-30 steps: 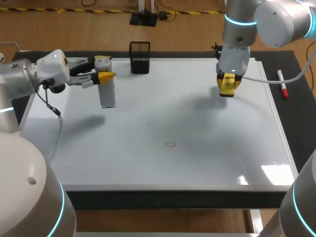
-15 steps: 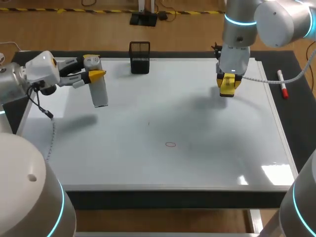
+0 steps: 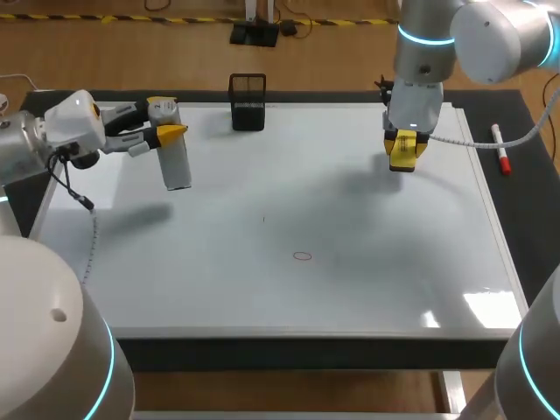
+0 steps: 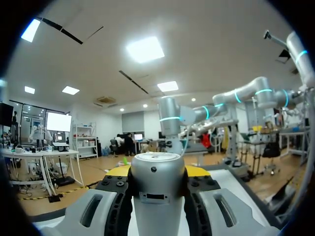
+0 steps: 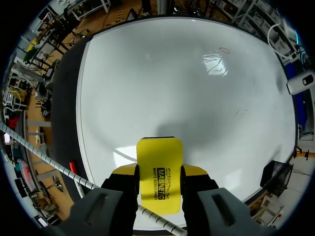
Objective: Pick up the inspection probe, press it on each red-marked spot on the whiteboard one by one, put down the probe, pick up the eraser, and wipe off all the red marks.
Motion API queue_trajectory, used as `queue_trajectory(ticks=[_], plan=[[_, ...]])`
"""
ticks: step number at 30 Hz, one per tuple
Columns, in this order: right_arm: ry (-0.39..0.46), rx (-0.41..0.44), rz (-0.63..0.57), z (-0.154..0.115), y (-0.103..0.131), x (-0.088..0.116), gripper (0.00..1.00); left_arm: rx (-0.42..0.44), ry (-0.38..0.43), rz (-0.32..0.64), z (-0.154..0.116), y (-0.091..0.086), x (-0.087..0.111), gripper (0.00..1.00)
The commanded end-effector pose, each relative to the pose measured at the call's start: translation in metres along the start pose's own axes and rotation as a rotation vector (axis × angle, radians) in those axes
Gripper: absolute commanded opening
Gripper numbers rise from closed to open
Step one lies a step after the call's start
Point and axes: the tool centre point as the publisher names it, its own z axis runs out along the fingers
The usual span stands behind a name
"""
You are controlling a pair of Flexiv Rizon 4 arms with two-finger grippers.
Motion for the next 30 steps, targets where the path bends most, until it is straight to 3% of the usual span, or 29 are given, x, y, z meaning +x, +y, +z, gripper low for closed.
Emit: queue_trajectory(ticks=[1, 10, 20, 22, 30], plan=[[0.002, 0.01, -0.009, -0.001, 0.01, -0.009, 0.0, -0.001, -0.002, 0.001, 0.0, -0.001, 0.001, 0.0], [0.007, 0.06, -0.047, -0.004, 0.056, -0.034, 0.0, -0.001, -0.002, 0.001, 0.0, -0.001, 0.001, 0.0], [-0.019, 0.06, 0.002, -0.001, 0.116, -0.076, 0.0, -0.001, -0.002, 0.001, 0.0, -0.001, 0.001, 0.0], [-0.054, 0.063, -0.017, -0.002, 0.127, -0.085, 0.0, -0.001, -0.002, 0.001, 0.0, -0.001, 0.001, 0.0], [-0.037, 0.092, -0.05, -0.004, 0.172, -0.121, 0.0, -0.001, -0.002, 0.001, 0.0, -0.001, 0.001, 0.0]])
